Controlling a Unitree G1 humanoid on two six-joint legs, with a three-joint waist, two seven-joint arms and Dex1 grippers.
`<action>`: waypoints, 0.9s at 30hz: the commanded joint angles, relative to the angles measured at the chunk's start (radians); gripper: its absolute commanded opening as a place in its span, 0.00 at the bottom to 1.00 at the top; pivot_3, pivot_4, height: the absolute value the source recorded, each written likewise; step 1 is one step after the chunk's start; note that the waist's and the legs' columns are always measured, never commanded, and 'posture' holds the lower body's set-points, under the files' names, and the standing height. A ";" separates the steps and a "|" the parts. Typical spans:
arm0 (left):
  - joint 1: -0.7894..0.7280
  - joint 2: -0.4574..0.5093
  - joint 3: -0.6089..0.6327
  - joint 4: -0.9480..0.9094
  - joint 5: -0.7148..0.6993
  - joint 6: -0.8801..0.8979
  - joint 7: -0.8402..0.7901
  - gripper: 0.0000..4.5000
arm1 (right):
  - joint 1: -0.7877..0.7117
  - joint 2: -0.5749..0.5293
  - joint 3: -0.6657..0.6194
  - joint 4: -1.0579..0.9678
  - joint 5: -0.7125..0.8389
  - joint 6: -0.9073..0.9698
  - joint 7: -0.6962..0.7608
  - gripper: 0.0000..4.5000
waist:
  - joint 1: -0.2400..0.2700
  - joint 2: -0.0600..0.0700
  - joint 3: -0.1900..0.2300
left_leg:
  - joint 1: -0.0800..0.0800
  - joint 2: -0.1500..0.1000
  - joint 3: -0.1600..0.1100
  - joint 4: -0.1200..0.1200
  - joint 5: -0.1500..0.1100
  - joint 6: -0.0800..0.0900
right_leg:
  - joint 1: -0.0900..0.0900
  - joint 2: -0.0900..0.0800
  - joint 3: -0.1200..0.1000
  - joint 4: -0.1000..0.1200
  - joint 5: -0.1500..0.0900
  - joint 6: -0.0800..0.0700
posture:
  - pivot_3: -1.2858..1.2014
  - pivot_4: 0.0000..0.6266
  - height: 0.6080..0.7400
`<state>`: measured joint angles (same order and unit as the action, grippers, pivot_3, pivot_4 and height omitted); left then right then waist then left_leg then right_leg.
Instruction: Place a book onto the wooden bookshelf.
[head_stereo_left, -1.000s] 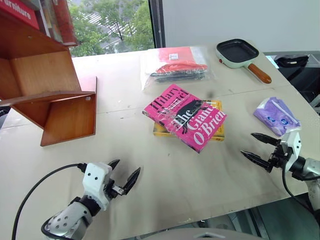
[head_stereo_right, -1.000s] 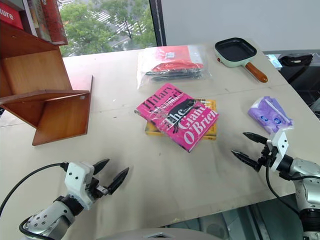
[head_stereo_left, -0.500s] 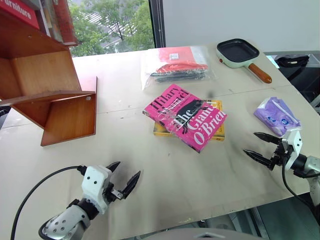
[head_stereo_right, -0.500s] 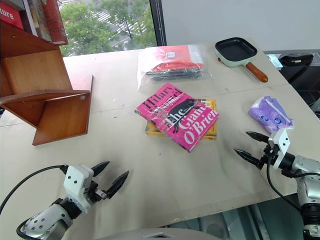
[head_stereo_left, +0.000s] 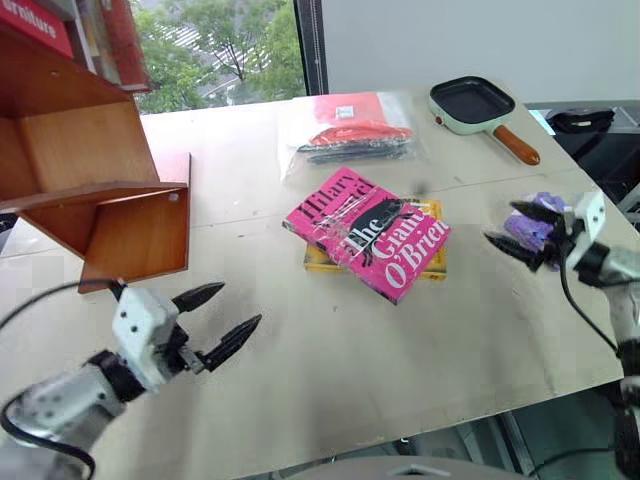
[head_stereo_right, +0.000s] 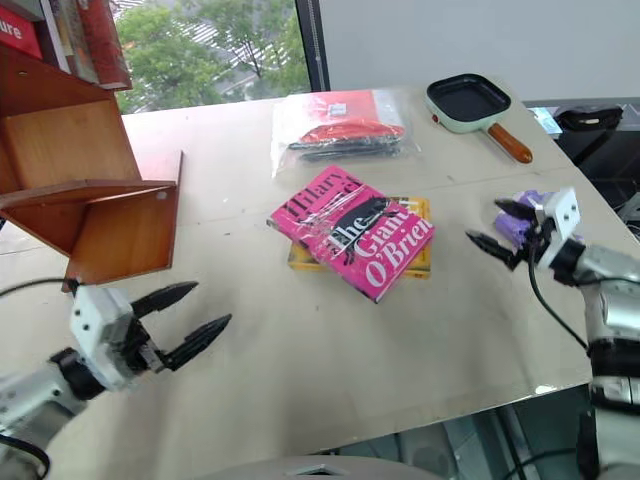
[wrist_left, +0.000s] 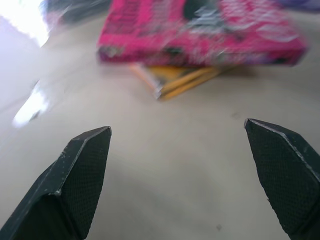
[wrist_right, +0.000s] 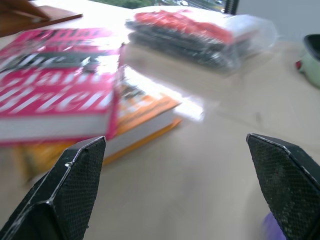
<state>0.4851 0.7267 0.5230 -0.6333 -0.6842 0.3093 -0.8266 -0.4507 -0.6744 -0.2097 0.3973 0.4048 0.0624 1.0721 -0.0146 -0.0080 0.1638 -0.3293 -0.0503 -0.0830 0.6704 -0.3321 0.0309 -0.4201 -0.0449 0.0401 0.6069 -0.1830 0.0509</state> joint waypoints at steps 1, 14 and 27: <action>-0.024 0.094 0.101 -0.019 -0.093 0.056 -0.082 1.00 | -0.143 0.009 0.035 0.109 -0.038 0.018 -0.008 0.80 | 0.000 -0.001 0.002 | -0.002 0.000 0.000 0.000 0.000 0.000 | -0.001 0.000 0.000 -0.001 0.000 0.000 | 0.52 0.24 1.00; -0.015 0.145 0.153 -0.069 -0.183 0.181 -0.147 1.00 | -0.386 0.118 0.167 0.441 -0.199 -0.109 0.019 0.01 | -0.001 -0.001 0.002 | -0.023 -0.001 0.001 0.000 0.001 -0.002 | -0.022 -0.003 0.000 -0.001 0.001 0.000 | 0.52 0.24 1.00; 0.002 0.141 0.168 -0.085 -0.162 0.196 -0.165 1.00 | -0.319 0.156 0.225 0.290 -0.195 -0.058 0.155 0.01 | -0.003 -0.001 0.002 | -0.022 -0.001 0.000 0.000 0.001 -0.002 | -0.022 -0.002 0.000 0.001 0.001 -0.001 | 0.52 0.24 1.00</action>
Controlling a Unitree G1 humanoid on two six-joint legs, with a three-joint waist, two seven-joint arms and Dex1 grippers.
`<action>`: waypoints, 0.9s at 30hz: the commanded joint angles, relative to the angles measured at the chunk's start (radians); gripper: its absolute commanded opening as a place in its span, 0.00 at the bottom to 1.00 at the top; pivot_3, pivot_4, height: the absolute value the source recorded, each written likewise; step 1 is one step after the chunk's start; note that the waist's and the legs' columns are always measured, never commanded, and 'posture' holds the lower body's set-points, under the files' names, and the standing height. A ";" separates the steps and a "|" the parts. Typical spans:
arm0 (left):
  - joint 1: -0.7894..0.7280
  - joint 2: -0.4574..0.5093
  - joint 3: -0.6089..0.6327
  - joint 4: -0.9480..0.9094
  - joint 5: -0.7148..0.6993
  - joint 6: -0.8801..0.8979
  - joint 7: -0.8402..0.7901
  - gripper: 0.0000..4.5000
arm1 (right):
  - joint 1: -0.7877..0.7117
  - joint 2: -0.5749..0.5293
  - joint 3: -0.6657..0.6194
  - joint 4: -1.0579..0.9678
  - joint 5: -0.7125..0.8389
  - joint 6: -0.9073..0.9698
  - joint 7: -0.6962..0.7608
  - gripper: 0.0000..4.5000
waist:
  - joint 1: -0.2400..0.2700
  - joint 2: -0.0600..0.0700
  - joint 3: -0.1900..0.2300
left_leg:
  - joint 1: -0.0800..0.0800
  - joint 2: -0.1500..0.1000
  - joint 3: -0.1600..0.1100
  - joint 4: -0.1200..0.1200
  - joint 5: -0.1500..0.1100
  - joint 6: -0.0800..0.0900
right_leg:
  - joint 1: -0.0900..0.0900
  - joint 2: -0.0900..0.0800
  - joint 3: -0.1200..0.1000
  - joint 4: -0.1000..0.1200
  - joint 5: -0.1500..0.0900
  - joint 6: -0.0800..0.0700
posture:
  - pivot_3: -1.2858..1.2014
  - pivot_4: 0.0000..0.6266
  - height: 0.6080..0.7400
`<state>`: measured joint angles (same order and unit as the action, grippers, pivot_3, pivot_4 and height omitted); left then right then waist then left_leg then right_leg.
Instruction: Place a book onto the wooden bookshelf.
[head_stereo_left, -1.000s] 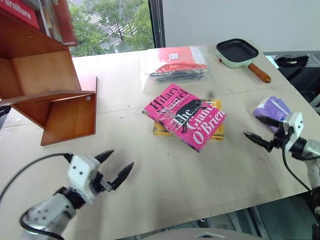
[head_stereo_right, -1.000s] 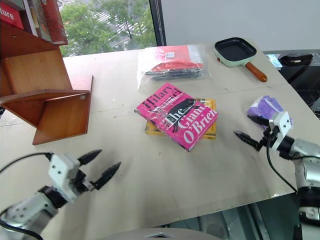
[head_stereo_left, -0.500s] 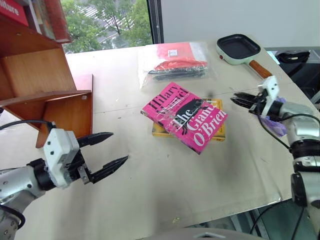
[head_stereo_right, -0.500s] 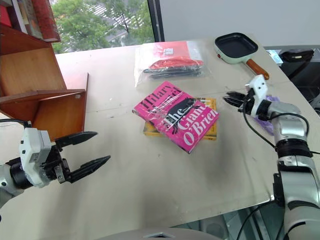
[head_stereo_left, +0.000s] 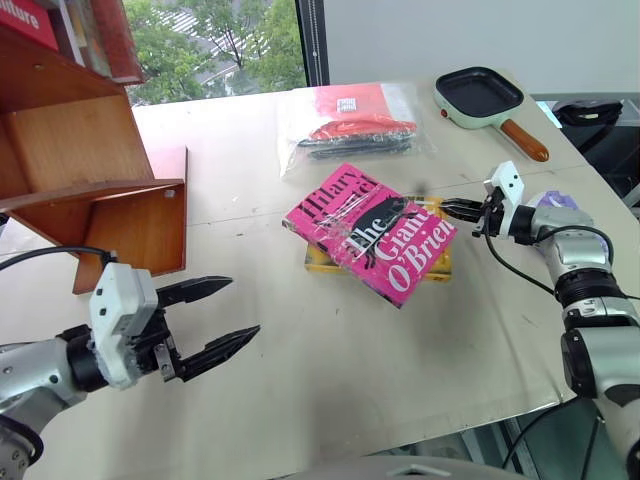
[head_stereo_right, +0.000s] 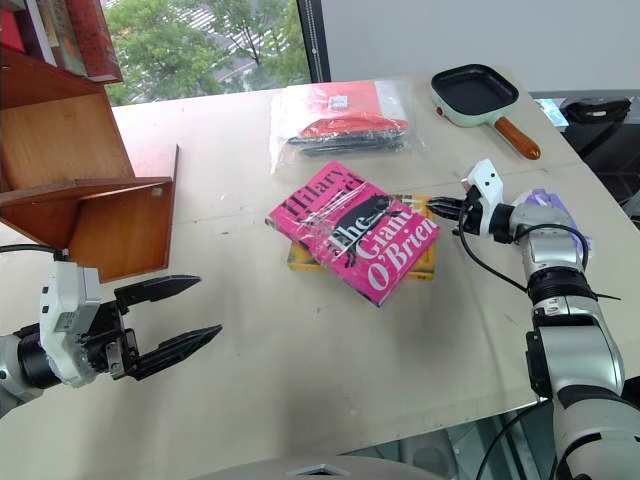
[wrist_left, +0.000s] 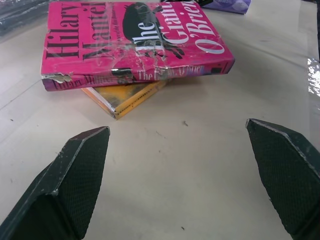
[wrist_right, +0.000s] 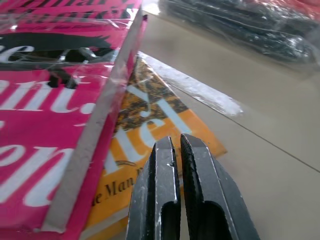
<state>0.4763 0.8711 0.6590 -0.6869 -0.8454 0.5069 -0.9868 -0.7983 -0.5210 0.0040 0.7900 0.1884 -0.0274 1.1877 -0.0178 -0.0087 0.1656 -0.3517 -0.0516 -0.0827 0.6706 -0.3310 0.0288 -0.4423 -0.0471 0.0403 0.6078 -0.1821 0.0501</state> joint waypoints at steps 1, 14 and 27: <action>0.015 -0.003 0.034 -0.032 0.003 -0.001 -0.007 1.00 | 0.044 0.005 0.017 -0.141 0.029 0.050 0.050 0.01 | 0.000 0.000 0.000 | 0.000 0.000 0.000 0.000 0.000 0.000 | 0.000 0.000 0.000 0.000 0.000 0.000 | 0.52 0.24 1.00; 0.022 -0.013 0.017 -0.029 0.030 -0.007 -0.010 1.00 | 0.167 0.047 0.070 -0.428 0.060 0.185 0.045 0.01 | 0.000 0.000 0.000 | 0.000 0.000 0.000 0.000 0.000 -0.001 | 0.000 0.000 0.000 0.001 0.001 -0.001 | 0.52 0.24 1.00; -0.038 -0.195 -0.107 0.044 -0.343 0.266 0.340 1.00 | 0.241 -0.064 -0.019 -0.502 0.116 0.183 0.052 0.01 | 0.007 -0.001 -0.001 | 0.000 -0.001 -0.001 0.002 0.001 -0.001 | 0.000 -0.001 -0.001 0.001 0.001 -0.001 | 0.52 0.24 1.00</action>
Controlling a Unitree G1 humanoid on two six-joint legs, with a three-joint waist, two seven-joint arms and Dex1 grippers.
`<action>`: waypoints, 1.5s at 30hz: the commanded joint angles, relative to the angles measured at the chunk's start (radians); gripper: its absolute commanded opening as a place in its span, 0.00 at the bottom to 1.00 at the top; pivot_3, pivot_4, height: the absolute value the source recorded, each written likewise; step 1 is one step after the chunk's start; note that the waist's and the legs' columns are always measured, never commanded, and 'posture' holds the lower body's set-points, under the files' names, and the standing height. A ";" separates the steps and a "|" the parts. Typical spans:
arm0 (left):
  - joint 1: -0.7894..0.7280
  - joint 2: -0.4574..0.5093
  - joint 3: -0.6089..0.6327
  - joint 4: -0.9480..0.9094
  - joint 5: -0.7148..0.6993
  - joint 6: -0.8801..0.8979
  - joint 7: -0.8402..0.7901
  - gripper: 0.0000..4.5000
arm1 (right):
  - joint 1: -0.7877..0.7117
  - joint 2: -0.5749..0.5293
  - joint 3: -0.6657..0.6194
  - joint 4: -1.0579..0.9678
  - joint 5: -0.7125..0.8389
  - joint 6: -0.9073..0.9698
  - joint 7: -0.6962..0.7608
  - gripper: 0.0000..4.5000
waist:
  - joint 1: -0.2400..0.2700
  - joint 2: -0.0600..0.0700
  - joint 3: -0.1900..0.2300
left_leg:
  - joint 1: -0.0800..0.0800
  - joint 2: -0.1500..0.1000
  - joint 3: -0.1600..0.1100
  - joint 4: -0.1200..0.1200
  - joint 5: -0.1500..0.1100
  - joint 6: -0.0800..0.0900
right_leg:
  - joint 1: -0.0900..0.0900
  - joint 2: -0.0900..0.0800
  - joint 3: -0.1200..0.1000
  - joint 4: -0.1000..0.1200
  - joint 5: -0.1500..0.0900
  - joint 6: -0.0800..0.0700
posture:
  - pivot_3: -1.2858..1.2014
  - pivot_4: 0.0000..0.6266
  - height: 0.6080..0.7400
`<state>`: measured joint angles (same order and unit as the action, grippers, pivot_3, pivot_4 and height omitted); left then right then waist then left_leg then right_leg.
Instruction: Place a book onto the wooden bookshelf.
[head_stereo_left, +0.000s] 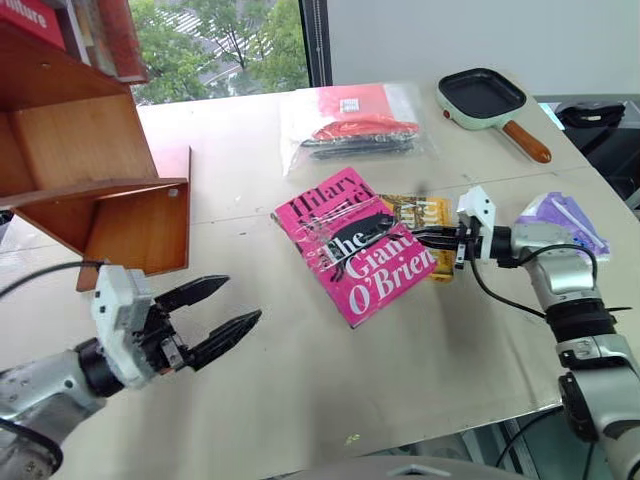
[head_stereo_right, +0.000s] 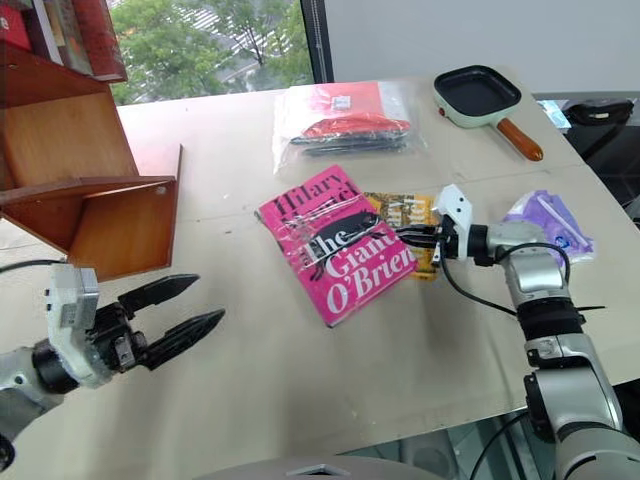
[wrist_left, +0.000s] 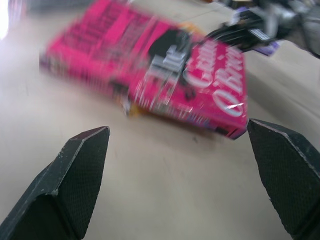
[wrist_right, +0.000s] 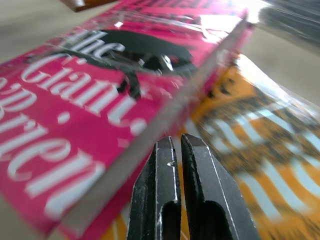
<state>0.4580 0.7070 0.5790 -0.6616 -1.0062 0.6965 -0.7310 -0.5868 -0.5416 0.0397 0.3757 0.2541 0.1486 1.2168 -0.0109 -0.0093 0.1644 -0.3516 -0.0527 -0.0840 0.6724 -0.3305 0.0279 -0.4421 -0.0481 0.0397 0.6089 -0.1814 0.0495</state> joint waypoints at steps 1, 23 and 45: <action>-0.032 -0.046 -0.047 0.035 -0.248 0.102 0.108 1.00 | 0.051 -0.059 -0.070 -0.123 0.071 0.024 0.027 0.07 | -0.001 0.000 0.000 | 0.000 0.000 0.000 0.000 0.000 0.000 | 0.000 0.000 0.000 0.000 0.000 0.000 | 0.52 0.24 1.00; -0.595 -0.399 -0.388 0.807 -0.514 0.366 0.473 1.00 | 0.699 -0.177 -0.422 -0.975 0.472 0.319 -0.152 1.00 | 0.040 0.001 -0.012 | 0.012 -0.006 -0.006 0.015 0.001 0.000 | 0.016 0.000 -0.005 0.013 0.000 0.001 | 0.52 0.24 1.00; -0.752 -0.545 -0.331 0.955 -0.433 0.532 0.426 0.23 | 0.861 -0.225 -0.575 -1.117 0.533 0.346 -0.315 1.00 | 0.048 0.005 -0.016 | 0.025 -0.008 -0.008 0.014 0.002 0.000 | 0.031 -0.003 -0.006 0.011 -0.007 0.008 | 0.52 0.24 1.00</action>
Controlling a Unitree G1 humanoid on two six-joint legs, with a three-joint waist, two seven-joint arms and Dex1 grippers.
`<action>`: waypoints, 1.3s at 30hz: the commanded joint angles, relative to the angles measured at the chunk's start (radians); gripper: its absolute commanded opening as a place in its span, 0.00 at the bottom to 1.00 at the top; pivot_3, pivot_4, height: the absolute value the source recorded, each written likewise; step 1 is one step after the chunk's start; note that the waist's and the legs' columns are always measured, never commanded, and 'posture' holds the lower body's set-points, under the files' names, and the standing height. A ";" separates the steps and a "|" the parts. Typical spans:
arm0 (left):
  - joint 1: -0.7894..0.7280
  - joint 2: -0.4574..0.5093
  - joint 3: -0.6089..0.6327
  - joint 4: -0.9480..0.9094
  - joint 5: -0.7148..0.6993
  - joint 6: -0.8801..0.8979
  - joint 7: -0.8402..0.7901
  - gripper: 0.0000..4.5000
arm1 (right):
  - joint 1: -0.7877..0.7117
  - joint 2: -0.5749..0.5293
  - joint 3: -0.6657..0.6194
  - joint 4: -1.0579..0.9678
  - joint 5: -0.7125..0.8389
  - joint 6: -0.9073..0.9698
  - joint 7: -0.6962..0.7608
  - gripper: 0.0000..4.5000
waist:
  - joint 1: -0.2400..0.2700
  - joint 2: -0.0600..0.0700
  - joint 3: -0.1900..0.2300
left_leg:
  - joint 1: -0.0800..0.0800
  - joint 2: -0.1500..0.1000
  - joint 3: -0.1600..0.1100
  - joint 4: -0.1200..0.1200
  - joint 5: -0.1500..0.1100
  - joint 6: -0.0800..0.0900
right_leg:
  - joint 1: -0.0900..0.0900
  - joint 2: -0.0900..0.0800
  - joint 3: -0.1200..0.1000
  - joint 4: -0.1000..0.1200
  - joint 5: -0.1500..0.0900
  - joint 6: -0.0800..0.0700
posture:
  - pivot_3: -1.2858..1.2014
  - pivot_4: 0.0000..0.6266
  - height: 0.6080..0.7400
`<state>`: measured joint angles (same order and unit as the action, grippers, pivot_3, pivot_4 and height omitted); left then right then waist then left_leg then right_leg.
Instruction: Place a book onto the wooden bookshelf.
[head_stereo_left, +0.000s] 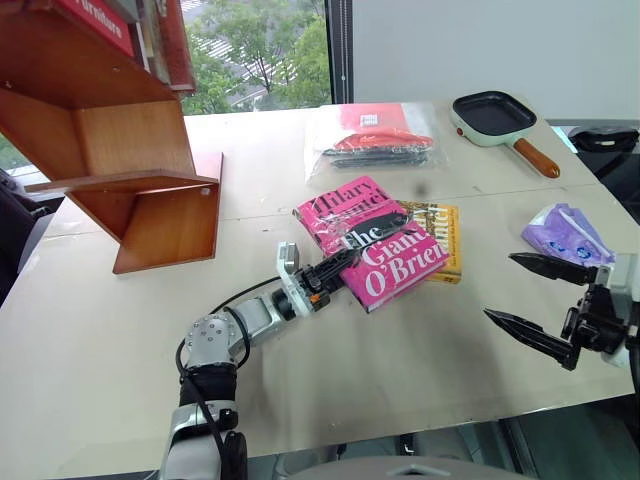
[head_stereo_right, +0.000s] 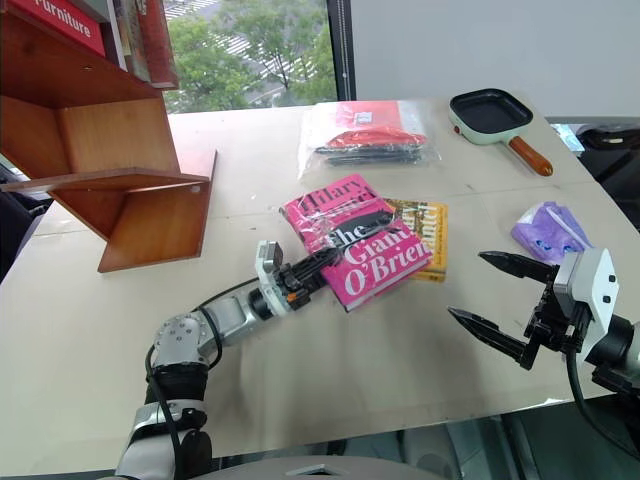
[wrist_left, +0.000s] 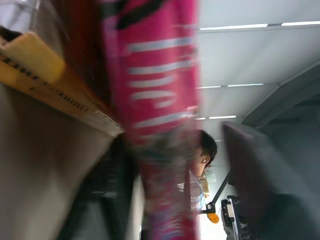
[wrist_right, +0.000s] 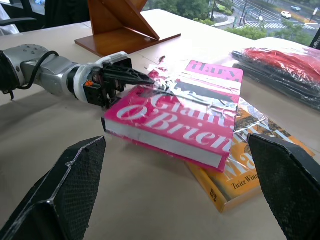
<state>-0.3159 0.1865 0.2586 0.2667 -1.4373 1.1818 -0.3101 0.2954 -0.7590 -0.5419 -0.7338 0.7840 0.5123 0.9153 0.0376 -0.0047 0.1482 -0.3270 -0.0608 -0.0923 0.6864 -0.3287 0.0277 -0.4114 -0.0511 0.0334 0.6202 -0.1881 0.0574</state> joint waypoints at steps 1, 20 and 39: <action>0.024 -0.025 -0.005 0.017 -0.004 0.053 0.007 0.15 | -0.029 -0.009 0.012 -0.001 0.002 -0.019 -0.015 1.00 | -0.001 0.000 0.000 | 0.000 0.000 0.000 0.000 0.000 0.000 | 0.000 0.000 0.000 0.000 0.000 0.000 | 0.52 0.24 1.00; -0.205 0.716 -0.118 -1.097 0.742 -0.402 -0.065 0.00 | -0.475 0.017 0.159 0.525 0.042 -0.110 0.216 1.00 | -0.024 -0.011 0.016 | -0.020 0.001 -0.003 -0.007 0.004 -0.006 | -0.018 0.002 -0.004 -0.010 0.005 -0.006 | 0.52 0.24 1.00; 0.270 1.111 0.369 -1.152 1.803 -0.690 -0.491 0.00 | -1.056 0.131 0.365 1.149 -0.052 -0.170 0.632 1.00 | -0.050 -0.012 0.029 | -0.038 0.005 0.001 -0.017 0.004 -0.005 | -0.038 -0.002 -0.006 -0.016 0.007 -0.008 | 0.52 0.24 1.00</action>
<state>-0.0611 1.3185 0.5086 -0.8605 0.3128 0.5076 -0.7261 -0.7217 -0.6245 -0.1641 0.4085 0.7309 0.3668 1.5047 -0.0121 -0.0164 0.1767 -0.3652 -0.0560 -0.0905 0.6694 -0.3252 0.0225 -0.4498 -0.0530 0.0275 0.6043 -0.1815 0.0496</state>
